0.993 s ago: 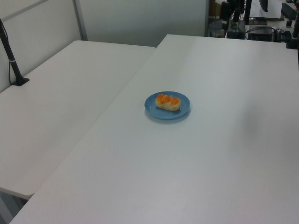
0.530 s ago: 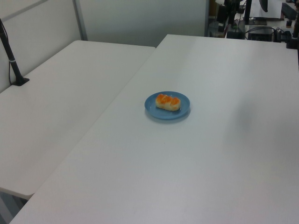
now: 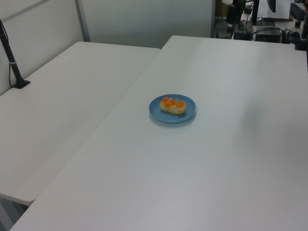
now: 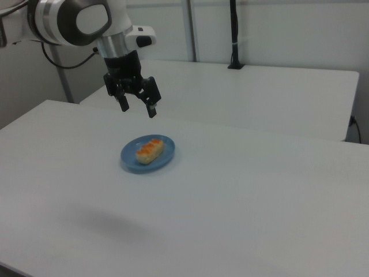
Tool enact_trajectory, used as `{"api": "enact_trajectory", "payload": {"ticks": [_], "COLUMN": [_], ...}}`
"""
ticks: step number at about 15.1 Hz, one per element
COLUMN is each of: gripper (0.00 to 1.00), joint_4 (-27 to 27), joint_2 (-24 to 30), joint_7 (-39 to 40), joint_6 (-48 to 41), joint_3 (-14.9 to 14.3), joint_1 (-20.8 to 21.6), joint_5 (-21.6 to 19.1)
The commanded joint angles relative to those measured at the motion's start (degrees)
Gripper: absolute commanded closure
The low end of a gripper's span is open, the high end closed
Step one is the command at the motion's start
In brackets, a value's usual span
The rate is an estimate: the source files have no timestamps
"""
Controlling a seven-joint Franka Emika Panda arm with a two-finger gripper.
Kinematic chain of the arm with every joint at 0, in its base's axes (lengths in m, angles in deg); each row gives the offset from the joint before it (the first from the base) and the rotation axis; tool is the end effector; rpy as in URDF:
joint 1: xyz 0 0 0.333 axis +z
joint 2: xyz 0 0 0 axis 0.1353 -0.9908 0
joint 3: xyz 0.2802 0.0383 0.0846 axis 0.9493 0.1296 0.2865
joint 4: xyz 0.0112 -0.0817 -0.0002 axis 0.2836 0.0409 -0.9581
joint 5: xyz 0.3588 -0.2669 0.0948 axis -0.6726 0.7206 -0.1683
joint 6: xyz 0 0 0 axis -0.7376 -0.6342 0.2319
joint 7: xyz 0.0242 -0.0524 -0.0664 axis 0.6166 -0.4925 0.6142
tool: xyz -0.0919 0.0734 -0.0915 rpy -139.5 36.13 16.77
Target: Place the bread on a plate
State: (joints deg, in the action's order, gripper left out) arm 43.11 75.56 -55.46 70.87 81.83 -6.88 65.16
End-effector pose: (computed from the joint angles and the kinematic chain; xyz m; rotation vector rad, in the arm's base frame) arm 0.6221 -0.0845 0.5380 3.0925 -0.0964 0.1437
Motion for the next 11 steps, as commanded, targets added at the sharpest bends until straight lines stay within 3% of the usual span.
{"api": "enact_trajectory", "payload": {"ticks": [1,8,10,11], "gripper": [0.0,0.0,0.0,0.0], "joint_4": [0.1,0.0,0.0,0.1], "joint_2": [-0.6,-0.5,-0.5,-0.5], "joint_7": [0.9,0.8,0.7,0.1], "joint_6": [-0.9,-1.0,-1.0,-1.0], "joint_3": [0.4,1.5,0.3,-1.6], "joint_1": [-0.4,-1.4,0.5,2.7], "joint_5": [0.5,0.3,0.4,0.4]}}
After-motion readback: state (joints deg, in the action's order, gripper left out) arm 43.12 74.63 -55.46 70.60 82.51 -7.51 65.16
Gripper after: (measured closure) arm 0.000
